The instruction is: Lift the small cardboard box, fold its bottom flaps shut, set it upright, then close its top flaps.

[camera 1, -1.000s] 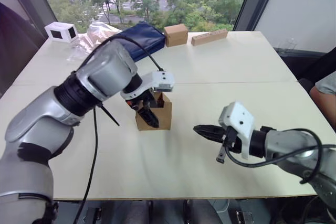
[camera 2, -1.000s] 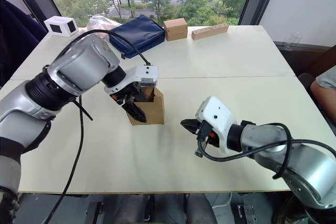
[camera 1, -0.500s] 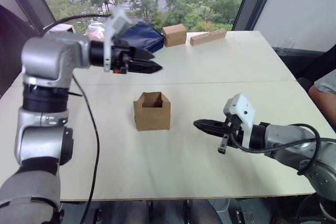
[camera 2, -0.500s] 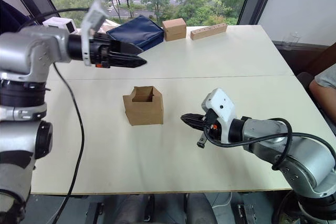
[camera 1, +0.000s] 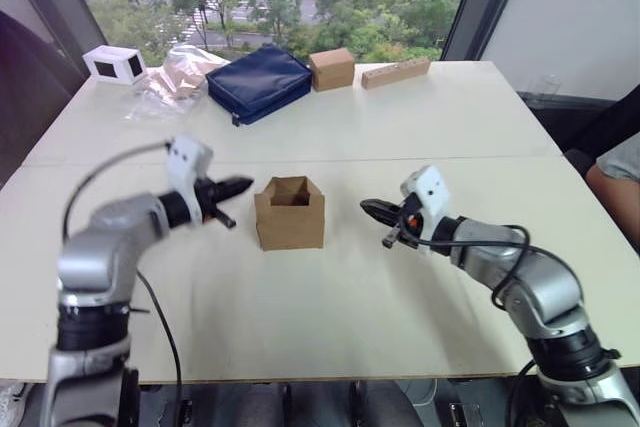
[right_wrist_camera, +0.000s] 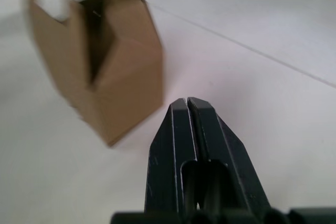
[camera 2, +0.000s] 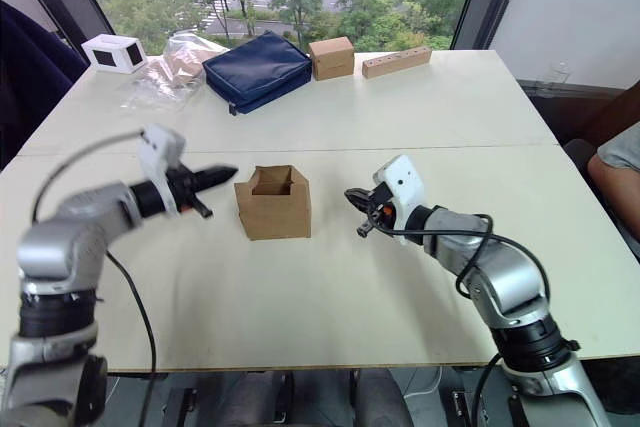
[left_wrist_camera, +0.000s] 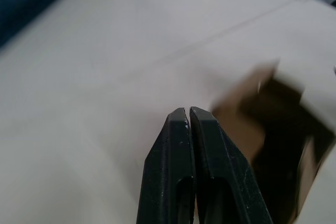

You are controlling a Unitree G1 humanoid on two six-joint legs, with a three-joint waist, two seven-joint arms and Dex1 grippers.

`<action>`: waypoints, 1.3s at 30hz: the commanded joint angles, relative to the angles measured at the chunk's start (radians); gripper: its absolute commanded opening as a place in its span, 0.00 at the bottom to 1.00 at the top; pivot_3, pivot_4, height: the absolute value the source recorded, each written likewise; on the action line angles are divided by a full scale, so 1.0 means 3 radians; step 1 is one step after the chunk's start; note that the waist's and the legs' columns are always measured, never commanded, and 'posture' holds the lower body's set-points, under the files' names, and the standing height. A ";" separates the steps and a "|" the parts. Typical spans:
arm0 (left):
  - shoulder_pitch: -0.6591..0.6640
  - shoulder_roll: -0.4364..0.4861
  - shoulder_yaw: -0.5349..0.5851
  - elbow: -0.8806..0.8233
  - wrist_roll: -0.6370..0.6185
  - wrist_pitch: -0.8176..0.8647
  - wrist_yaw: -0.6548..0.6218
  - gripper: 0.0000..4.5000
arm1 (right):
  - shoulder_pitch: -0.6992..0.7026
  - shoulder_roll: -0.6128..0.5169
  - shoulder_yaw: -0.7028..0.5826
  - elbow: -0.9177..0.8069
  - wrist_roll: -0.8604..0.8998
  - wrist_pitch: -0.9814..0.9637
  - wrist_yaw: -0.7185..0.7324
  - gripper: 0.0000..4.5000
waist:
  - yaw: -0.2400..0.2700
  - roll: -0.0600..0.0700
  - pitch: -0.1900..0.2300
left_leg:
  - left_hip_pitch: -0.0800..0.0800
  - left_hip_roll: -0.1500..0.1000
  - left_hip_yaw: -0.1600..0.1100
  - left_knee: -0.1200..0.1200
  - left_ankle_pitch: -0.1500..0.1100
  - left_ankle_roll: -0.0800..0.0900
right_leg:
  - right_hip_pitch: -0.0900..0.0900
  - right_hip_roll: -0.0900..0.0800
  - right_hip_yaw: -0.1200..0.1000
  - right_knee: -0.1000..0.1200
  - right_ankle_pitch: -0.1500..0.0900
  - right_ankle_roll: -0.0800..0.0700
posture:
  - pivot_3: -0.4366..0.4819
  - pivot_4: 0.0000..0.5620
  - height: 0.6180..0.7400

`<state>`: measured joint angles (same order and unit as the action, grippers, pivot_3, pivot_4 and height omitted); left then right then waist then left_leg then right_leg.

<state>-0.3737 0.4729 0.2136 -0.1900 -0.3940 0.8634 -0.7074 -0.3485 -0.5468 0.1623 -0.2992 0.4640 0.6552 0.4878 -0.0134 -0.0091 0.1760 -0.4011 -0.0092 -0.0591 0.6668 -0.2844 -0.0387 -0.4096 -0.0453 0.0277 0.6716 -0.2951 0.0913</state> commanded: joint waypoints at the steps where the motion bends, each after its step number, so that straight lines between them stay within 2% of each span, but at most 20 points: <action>1: 0.0113 -0.0068 0.0193 -0.0104 -0.0116 -0.0185 0.0146 0.02 | -0.0013 0.0106 0.0066 0.0069 -0.0180 -0.0203 0.0065 0.00 | 0.0012 0.0000 0.0000 | -0.0001 0.0000 -0.0001 0.0002 0.0000 0.0000 | 0.0000 -0.0001 -0.0001 0.0000 0.0000 0.0000 | 0.48 0.27 1.00; 4: 0.0245 -0.0163 0.0307 -0.0137 -0.0247 -0.0195 0.0252 0.02 | -0.0004 0.0167 0.0094 0.0161 -0.0277 -0.0280 0.0111 0.00 | 0.0009 0.0000 -0.0002 | 0.0002 -0.0005 0.0002 0.0002 0.0000 0.0000 | 0.0004 -0.0005 -0.0002 -0.0001 0.0000 0.0000 | 0.48 0.27 1.00; 10: 0.0634 -0.0152 0.0018 -0.0480 -0.0365 -0.0233 0.0127 0.02 | -0.0026 0.0312 0.0161 0.0305 -0.0442 -0.0346 0.0149 0.00 | 0.0001 0.0000 -0.0002 | 0.0003 -0.0005 0.0002 0.0000 0.0000 0.0000 | 0.0004 -0.0006 -0.0002 -0.0002 0.0000 0.0000 | 0.48 0.27 1.00; 21: 0.0590 -0.0096 -0.0341 -0.0292 -0.0218 -0.0492 0.0156 0.02 | -0.0154 0.0623 0.0349 0.0423 -0.0600 -0.0337 0.0277 0.00 | -0.0001 0.0000 -0.0002 | 0.0008 -0.0004 0.0001 -0.0001 0.0000 0.0000 | 0.0007 -0.0003 -0.0002 -0.0002 0.0000 0.0000 | 0.48 0.27 1.00; 26: 0.0649 -0.0023 -0.0456 -0.0389 -0.0270 -0.0438 0.0088 0.02 | 0.0017 0.0504 0.0319 0.0116 -0.0558 -0.0169 0.0378 0.00 | 0.0000 0.0000 -0.0003 | 0.0008 -0.0005 0.0001 -0.0002 0.0000 0.0000 | 0.0007 -0.0004 -0.0002 -0.0002 0.0000 0.0000 | 0.48 0.27 1.00; 33: 0.0775 0.0037 -0.0489 -0.0502 -0.0409 -0.0317 0.0023 0.02 | 0.0277 0.0405 0.0023 -0.0346 -0.0336 0.0159 0.0373 0.00 | 0.0002 0.0000 -0.0003 | 0.0008 -0.0004 0.0000 -0.0002 0.0000 0.0000 | 0.0008 -0.0005 -0.0002 -0.0004 0.0000 0.0000 | 0.48 0.27 1.00; 39: 0.0847 0.0142 -0.0494 -0.0599 -0.0548 -0.0215 -0.0099 0.02 | 0.0439 0.0300 0.0070 -0.0771 -0.0258 0.0475 0.0354 0.00 | -0.0003 0.0000 -0.0003 | 0.0010 -0.0003 -0.0001 -0.0004 0.0000 0.0000 | 0.0009 -0.0004 -0.0002 -0.0004 0.0000 0.0000 | 0.48 0.27 1.00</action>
<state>-0.1220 0.5086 0.0712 -0.3200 -0.5197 0.7991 -0.7094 -0.2262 -0.4569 0.1695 -0.4623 0.3593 0.7825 0.5876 -0.0143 -0.0090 0.1752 -0.3981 -0.0101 -0.0593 0.6656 -0.2845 -0.0387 -0.4067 -0.0465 0.0270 0.6703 -0.2951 0.0911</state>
